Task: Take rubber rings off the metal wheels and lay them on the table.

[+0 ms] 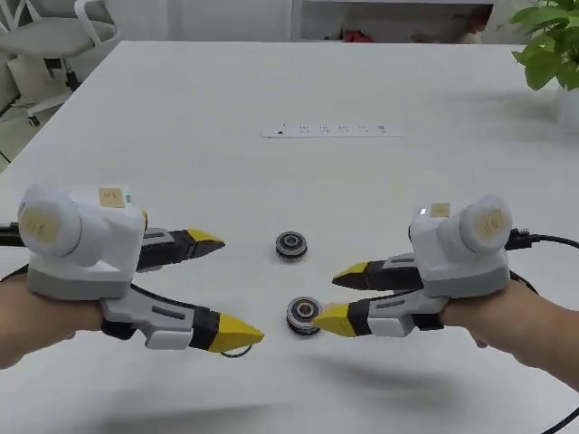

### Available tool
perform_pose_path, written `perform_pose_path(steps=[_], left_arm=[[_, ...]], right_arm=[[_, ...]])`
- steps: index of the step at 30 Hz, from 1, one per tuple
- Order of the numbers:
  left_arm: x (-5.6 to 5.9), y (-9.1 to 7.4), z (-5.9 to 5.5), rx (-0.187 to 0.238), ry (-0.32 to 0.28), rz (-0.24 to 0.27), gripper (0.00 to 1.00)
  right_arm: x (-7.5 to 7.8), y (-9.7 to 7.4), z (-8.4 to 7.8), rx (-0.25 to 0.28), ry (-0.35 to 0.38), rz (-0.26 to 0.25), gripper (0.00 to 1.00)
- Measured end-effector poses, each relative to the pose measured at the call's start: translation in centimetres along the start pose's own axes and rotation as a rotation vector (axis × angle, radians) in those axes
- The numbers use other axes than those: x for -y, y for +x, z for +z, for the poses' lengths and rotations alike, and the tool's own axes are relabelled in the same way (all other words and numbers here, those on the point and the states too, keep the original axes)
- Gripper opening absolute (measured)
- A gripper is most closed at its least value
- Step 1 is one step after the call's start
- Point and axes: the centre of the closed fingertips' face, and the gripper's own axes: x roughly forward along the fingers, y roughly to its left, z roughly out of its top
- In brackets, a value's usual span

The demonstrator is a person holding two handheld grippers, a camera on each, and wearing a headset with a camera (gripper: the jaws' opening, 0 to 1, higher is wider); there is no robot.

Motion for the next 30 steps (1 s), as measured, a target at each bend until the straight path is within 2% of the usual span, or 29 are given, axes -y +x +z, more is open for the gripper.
perform_pose_path(steps=[5, 12, 30], left_arm=[[0.1, 0.9, -0.1, -0.005, 0.0, -0.014, 0.74], [0.4, 1.8, -0.4, -0.018, 0.0, -0.029, 0.71], [0.7, 3.8, -1.5, -0.052, -0.009, -0.063, 0.53]], right_arm=[[0.0, 0.1, -0.6, -0.011, -0.009, 0.004, 0.35], [0.0, 0.4, -1.4, -0.026, -0.019, 0.008, 0.29], [-0.2, 1.2, -2.0, -0.042, -0.032, 0.024, 0.18]])
